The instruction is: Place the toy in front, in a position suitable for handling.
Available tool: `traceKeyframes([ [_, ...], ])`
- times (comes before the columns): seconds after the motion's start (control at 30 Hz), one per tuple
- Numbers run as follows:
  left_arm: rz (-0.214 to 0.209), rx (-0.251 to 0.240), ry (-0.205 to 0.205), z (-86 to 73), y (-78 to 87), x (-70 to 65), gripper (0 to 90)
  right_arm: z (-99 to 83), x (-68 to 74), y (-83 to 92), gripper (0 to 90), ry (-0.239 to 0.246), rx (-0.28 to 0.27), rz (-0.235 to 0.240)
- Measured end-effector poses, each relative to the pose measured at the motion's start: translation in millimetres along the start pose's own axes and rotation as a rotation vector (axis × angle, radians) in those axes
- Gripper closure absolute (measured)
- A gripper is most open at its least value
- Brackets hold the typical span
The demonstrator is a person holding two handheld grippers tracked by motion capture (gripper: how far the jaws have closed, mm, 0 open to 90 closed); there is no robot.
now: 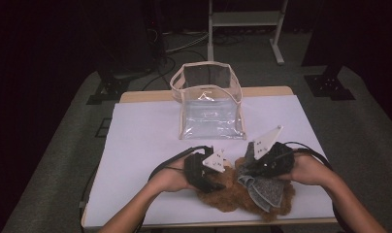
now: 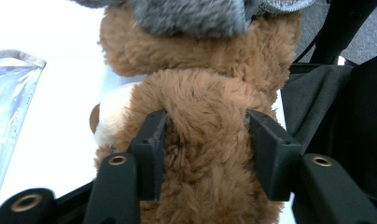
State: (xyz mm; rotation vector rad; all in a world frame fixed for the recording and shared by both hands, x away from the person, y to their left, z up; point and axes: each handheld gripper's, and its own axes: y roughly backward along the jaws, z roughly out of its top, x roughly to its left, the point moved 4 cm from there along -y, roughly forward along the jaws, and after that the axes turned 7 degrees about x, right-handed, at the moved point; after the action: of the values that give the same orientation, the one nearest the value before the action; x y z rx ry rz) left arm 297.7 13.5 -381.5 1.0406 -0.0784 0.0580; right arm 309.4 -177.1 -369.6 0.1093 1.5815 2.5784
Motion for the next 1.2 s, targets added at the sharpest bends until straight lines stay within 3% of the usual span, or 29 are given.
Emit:
traceKeyframes([
  [0.17, 0.017, -0.004, 0.024, -6.5, 10.3, 3.9, 37.7, -16.2, 3.6, 0.2, 81.8, -0.034, -0.034, 0.005],
  [0.27, 0.006, -0.003, 0.065, -18.0, 15.0, 7.9, 34.9, -25.3, 5.4, -0.1, 82.0, -0.055, -0.060, 0.015],
  [0.33, -0.020, -0.014, 0.086, -24.5, 12.2, 9.0, 40.1, -32.3, 5.8, 0.6, 82.0, -0.062, -0.072, 0.014],
  [0.47, -0.012, -0.038, 0.083, -22.4, 5.3, 8.2, 51.8, -38.9, 8.0, 4.5, 81.9, -0.075, -0.072, 0.012],
  [0.6, -0.012, -0.036, 0.089, -16.2, 1.3, 8.3, 55.5, -35.6, 10.9, 25.9, 81.4, -0.064, -0.081, -0.001],
  [0.73, -0.017, -0.041, 0.076, -9.8, -1.7, 9.8, 55.5, -34.0, 14.5, 55.4, 81.2, -0.055, -0.116, -0.049],
  [0.87, -0.018, -0.036, 0.058, -2.6, -2.8, 9.3, 55.4, -17.0, 19.4, 71.1, 80.9, -0.015, -0.115, -0.073],
  [0.97, -0.017, -0.036, 0.044, 2.1, -3.8, 8.4, 55.5, 4.1, 22.9, 66.0, 80.9, 0.030, -0.103, -0.058],
  [1.1, -0.022, -0.039, 0.036, 5.2, -5.8, 6.0, 55.7, 26.7, 21.7, 37.9, 80.7, 0.073, -0.061, -0.019],
  [1.2, -0.021, -0.037, 0.029, 5.0, -5.8, 4.0, 55.6, 26.4, 14.2, 13.0, 80.8, 0.073, 0.026, -0.023],
])
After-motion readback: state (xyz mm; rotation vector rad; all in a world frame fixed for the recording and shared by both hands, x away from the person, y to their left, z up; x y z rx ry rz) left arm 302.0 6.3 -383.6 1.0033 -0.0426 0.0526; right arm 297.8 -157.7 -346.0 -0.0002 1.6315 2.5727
